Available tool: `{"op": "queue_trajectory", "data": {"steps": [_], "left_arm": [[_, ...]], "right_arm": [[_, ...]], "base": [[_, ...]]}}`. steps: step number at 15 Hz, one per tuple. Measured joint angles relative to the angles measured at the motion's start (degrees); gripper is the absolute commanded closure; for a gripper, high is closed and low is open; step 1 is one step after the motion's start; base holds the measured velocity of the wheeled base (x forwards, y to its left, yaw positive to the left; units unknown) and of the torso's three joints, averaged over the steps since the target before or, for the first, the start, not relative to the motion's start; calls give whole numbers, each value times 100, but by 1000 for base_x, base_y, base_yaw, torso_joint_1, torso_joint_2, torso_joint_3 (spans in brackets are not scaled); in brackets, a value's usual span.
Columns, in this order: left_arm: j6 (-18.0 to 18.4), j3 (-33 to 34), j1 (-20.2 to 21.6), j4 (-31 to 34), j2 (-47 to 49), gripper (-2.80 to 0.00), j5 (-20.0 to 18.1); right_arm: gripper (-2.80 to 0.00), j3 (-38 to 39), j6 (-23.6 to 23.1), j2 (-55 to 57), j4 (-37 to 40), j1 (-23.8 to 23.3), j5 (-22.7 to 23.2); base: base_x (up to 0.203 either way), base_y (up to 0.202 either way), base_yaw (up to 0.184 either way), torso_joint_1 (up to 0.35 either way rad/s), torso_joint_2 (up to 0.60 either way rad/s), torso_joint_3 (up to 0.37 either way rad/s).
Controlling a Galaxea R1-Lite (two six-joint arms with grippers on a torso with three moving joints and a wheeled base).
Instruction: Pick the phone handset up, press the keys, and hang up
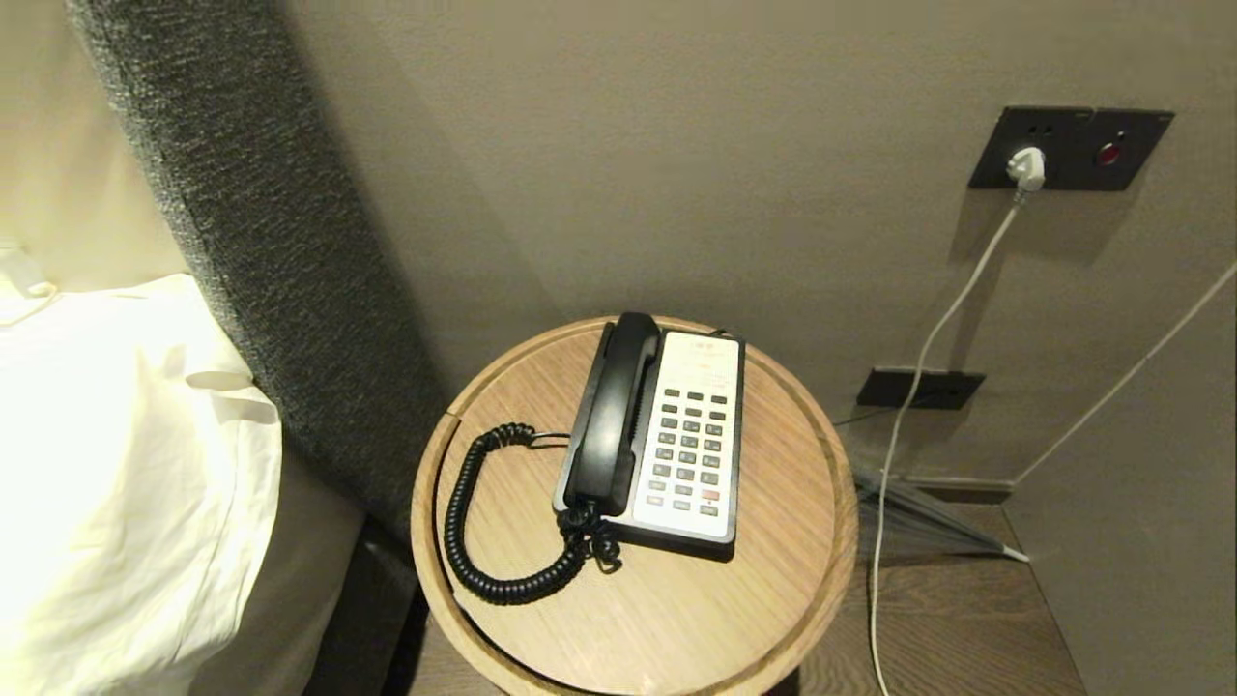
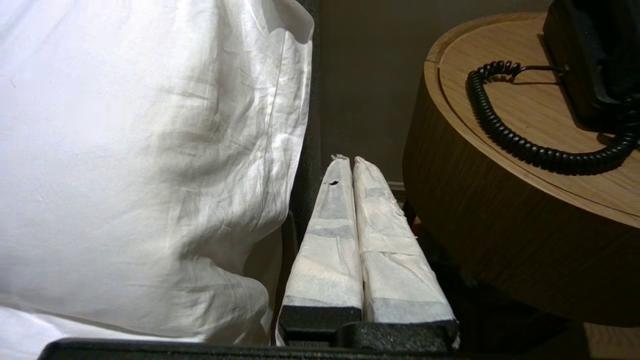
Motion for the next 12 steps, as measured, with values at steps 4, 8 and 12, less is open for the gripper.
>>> {"op": "queue_trajectory", "data": {"steps": [4,8,12], "left_arm": [[0,0,0,0,0,0,-2],[3,0,0,0,0,0,0],[0,0,0,2,0,0,-2]], "right_arm": [[0,0,0,0,1,0,0],[0,0,0,0,-1,0,0],[0,0,0,0,-1,0,0]], "base": [[0,0,0,2,3,199],[0,0,0,2,1,206],[0,0,0,2,1,202]]}}
